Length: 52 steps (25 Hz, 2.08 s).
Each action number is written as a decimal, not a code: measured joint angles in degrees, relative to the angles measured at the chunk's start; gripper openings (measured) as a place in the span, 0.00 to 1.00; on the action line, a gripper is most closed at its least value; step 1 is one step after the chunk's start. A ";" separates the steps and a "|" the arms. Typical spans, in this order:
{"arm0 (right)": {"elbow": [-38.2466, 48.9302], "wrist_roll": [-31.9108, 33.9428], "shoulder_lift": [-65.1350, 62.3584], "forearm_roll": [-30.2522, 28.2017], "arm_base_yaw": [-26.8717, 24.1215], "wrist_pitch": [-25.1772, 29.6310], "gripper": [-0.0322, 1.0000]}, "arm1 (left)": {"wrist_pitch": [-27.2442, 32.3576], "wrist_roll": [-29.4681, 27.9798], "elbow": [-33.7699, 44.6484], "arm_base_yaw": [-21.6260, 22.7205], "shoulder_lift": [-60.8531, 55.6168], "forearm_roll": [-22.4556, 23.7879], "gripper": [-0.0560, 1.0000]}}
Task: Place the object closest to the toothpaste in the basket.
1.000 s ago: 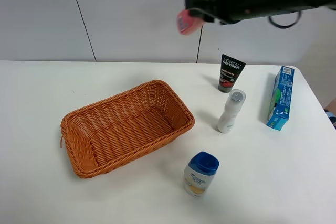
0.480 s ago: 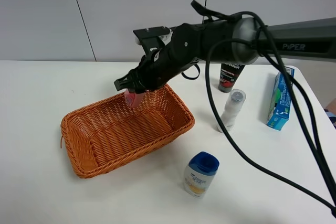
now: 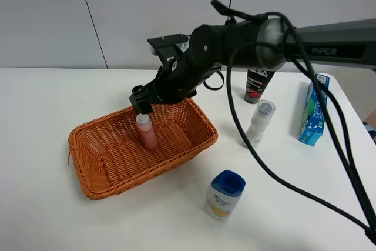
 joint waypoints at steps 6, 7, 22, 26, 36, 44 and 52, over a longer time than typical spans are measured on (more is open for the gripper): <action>-1.03 2.50 -16.92 -4.23 -3.51 -0.30 0.86 | 0.00 0.00 0.00 0.00 0.00 0.00 0.99; -1.03 3.26 -20.49 -5.11 -5.23 0.02 0.86 | 0.00 0.00 0.00 0.00 0.00 0.00 0.99; 19.29 5.65 -70.29 -14.54 -43.63 17.68 0.86 | 0.00 0.00 0.00 0.00 0.00 0.00 0.99; 32.93 5.65 -86.00 -14.36 -46.91 24.09 0.86 | 0.00 0.00 0.00 0.00 0.00 0.00 0.99; 51.24 5.65 -111.33 -14.42 -47.09 31.87 0.86 | 0.00 0.00 0.00 0.00 0.00 0.00 0.99; 53.21 5.65 -111.79 -14.37 -47.09 33.24 0.86 | 0.00 0.00 0.00 0.00 0.00 0.00 0.99; 53.21 5.90 -111.79 -14.42 -46.43 33.24 0.86 | 0.00 0.00 0.00 0.00 0.00 0.00 0.99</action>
